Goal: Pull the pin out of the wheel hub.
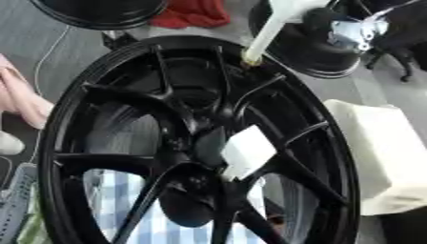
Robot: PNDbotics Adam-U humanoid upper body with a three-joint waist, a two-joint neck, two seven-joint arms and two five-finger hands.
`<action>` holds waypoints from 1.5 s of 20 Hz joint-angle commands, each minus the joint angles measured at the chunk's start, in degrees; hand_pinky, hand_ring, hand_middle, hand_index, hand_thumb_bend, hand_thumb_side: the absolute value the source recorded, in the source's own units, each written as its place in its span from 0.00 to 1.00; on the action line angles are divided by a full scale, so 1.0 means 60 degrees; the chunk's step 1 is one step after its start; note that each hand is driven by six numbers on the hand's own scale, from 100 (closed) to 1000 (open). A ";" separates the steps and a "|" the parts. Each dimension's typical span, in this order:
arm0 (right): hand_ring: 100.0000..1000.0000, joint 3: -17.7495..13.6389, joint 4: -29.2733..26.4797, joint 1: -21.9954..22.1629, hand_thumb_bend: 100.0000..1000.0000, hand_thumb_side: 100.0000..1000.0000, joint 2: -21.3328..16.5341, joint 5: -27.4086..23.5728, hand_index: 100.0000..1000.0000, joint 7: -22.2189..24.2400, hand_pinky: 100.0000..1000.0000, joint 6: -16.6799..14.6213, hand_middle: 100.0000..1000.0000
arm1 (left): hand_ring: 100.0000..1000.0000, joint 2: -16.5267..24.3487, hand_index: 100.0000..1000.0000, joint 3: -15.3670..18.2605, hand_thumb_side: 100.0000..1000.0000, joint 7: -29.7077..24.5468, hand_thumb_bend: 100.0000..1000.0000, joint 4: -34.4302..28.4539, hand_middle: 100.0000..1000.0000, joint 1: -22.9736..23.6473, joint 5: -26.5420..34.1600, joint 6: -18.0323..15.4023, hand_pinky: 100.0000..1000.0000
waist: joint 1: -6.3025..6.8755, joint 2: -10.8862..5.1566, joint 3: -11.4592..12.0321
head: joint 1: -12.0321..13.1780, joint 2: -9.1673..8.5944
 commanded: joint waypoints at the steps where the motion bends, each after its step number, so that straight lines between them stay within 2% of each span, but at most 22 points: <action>1: 0.63 -0.0782 0.0021 0.0513 0.00 0.00 -0.0788 -0.0328 0.22 -0.0646 0.72 -0.0269 0.36 | 0.63 0.0285 0.78 0.0126 0.67 0.0065 0.02 -0.0193 0.64 0.0075 -0.0033 -0.0003 0.73 | 0.0191 -0.0382 -0.0190 | 0.0324 0.0212; 6: 0.63 -0.1673 0.0456 0.1996 0.00 0.00 -0.1218 -0.0441 0.22 -0.1546 0.71 -0.0733 0.36 | 0.63 0.0279 0.79 0.0188 0.66 0.0151 0.01 -0.0193 0.64 0.0288 -0.0072 -0.0029 0.73 | 0.0532 -0.0622 -0.0830 | 0.0907 0.0546; 8: 0.62 -0.1986 0.0669 0.2587 0.00 0.00 -0.1309 -0.0310 0.22 -0.1881 0.70 -0.0815 0.36 | 0.63 0.0266 0.79 0.0193 0.66 0.0177 0.01 -0.0193 0.64 0.0381 -0.0050 -0.0064 0.73 | 0.0680 -0.0720 -0.1113 | 0.1269 0.0713; 11: 0.62 -0.2493 0.0940 0.3544 0.00 0.00 -0.1259 0.0147 0.23 -0.2457 0.70 -0.0939 0.36 | 0.63 0.0261 0.79 0.0225 0.66 0.0209 0.01 -0.0193 0.64 0.0520 -0.0084 -0.0042 0.73 | 0.0885 -0.0877 -0.1541 | 0.1824 0.0950; 14: 0.61 -0.3025 0.1093 0.4520 0.00 0.00 -0.0983 0.0730 0.23 -0.3116 0.70 -0.1073 0.37 | 0.63 0.0238 0.79 0.0242 0.66 0.0241 0.01 -0.0193 0.64 0.0609 -0.0100 -0.0048 0.73 | 0.1052 -0.0965 -0.1873 | 0.2094 0.1119; 20: 0.61 -0.3992 0.0772 0.6596 0.00 0.00 0.0111 0.2027 0.24 -0.4357 0.69 -0.1031 0.37 | 0.63 0.0139 0.78 0.0312 0.66 0.0341 0.01 -0.0193 0.64 0.0770 -0.0173 -0.0054 0.73 | 0.1315 -0.1091 -0.2267 | 0.2371 0.1356; 25: 0.60 -0.4606 0.0189 0.8181 0.00 0.00 0.1578 0.2957 0.25 -0.5248 0.68 -0.0849 0.38 | 0.63 0.0049 0.79 0.0315 0.65 0.0374 0.01 -0.0193 0.64 0.0808 -0.0173 -0.0053 0.73 | 0.1494 -0.1167 -0.2418 | 0.2514 0.1475; 28: 0.61 -0.4685 -0.0078 0.8784 0.00 0.00 0.2434 0.3789 0.27 -0.5815 0.68 -0.0549 0.40 | 0.63 0.0000 0.79 0.0303 0.65 0.0369 0.01 -0.0193 0.64 0.0799 -0.0139 -0.0064 0.73 | 0.1592 -0.1201 -0.2426 | 0.2546 0.1509; 30: 0.61 -0.4622 -0.0109 0.8894 0.00 0.00 0.2647 0.4158 0.27 -0.5981 0.68 -0.0470 0.40 | 0.63 -0.0013 0.79 0.0297 0.65 0.0357 0.01 -0.0193 0.64 0.0793 -0.0127 -0.0062 0.73 | 0.1611 -0.1208 -0.2416 | 0.2543 0.1512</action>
